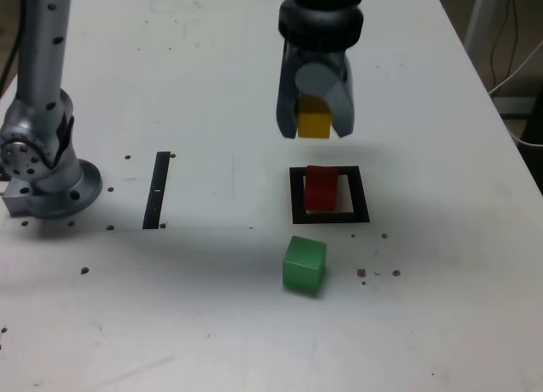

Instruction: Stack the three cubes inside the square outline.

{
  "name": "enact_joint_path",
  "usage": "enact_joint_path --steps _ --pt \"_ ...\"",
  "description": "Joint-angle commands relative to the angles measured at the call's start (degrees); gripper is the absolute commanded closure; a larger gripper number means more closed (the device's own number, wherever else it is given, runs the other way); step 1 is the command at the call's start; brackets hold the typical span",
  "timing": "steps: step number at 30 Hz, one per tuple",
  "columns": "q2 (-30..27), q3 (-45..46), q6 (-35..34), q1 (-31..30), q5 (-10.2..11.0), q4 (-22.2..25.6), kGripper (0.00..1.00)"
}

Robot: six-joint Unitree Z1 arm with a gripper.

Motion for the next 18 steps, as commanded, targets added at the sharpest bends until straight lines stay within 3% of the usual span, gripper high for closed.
enact_joint_path --steps 1,7,18 --pt "-0.54 -0.94 -0.82 -1.97 0.28 1.34 0.74" --pt "-0.15 -0.07 -3.09 -5.41 -0.93 0.7 0.74" --pt "1.09 3.09 -3.49 -5.84 -2.81 -3.88 0.74"
